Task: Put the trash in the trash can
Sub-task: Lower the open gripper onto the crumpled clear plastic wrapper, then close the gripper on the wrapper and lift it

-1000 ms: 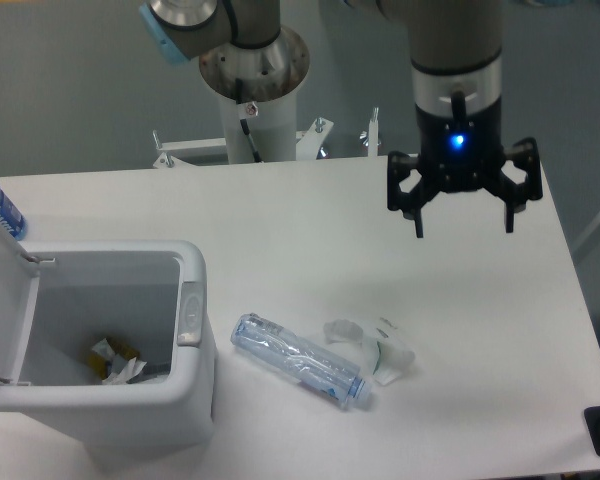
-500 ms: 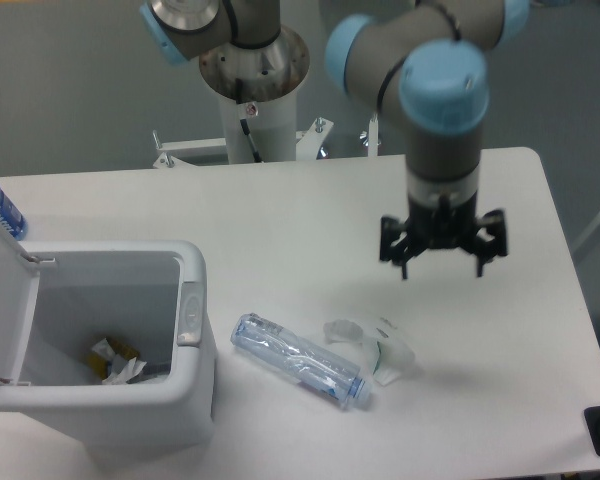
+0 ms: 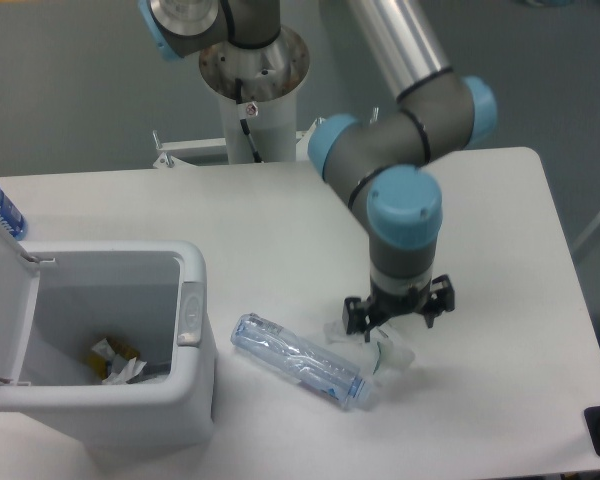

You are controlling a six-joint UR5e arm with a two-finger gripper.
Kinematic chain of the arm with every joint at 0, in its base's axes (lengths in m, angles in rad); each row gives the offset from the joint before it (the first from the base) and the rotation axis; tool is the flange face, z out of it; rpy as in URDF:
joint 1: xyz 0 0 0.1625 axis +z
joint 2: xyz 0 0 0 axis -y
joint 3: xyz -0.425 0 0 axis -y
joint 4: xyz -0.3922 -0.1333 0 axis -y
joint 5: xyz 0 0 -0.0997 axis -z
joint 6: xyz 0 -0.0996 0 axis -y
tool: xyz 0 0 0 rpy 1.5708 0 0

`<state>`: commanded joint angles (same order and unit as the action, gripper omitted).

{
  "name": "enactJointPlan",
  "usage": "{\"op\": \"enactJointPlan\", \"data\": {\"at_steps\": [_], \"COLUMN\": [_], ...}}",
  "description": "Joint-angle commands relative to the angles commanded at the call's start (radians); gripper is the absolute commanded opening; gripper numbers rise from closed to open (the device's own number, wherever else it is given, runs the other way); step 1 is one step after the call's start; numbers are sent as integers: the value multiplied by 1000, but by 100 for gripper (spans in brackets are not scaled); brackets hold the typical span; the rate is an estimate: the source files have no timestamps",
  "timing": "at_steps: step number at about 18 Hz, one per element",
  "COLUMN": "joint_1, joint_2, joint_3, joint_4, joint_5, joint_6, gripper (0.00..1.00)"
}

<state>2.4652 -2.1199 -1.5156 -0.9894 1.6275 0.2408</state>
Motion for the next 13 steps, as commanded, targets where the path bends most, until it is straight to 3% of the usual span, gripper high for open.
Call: {"op": "enactJointPlan", "data": {"at_steps": [4,5,7,10,11,13], "joint_1": [0,0,0,0,0,1], "joint_2": [-9,-9,0,12,18,23], "joint_3": [-23,-25,-34,-35,-35,-34], "joint_4": [15,15,15,11,8,9], "joint_5": [0,0,0,-1,-3,-2], "joint_6": [2,0,5,14,17,18], "gripper": [100,87,49,5,0,0]}}
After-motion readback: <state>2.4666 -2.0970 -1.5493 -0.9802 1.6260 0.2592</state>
